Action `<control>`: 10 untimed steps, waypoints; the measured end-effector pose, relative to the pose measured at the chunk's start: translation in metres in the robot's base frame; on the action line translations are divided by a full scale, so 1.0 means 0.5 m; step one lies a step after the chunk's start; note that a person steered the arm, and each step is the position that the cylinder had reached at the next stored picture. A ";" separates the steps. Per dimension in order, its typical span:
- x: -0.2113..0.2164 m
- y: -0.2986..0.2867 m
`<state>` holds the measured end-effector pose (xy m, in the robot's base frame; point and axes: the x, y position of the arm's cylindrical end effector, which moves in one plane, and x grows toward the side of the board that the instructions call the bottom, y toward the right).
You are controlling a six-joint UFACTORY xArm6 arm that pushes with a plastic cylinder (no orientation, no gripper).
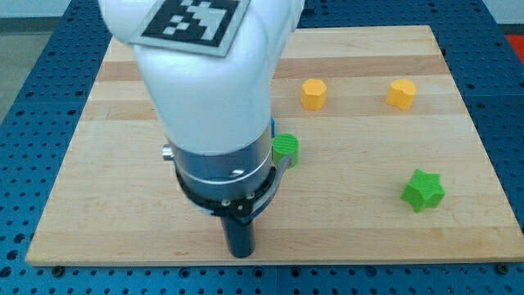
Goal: Move the red circle into the blue blocks
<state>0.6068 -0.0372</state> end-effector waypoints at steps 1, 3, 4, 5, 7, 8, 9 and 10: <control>-0.062 -0.053; -0.125 -0.102; -0.172 -0.083; -0.277 -0.091; -0.453 -0.021; -0.537 -0.003; -0.611 0.030; -0.635 0.014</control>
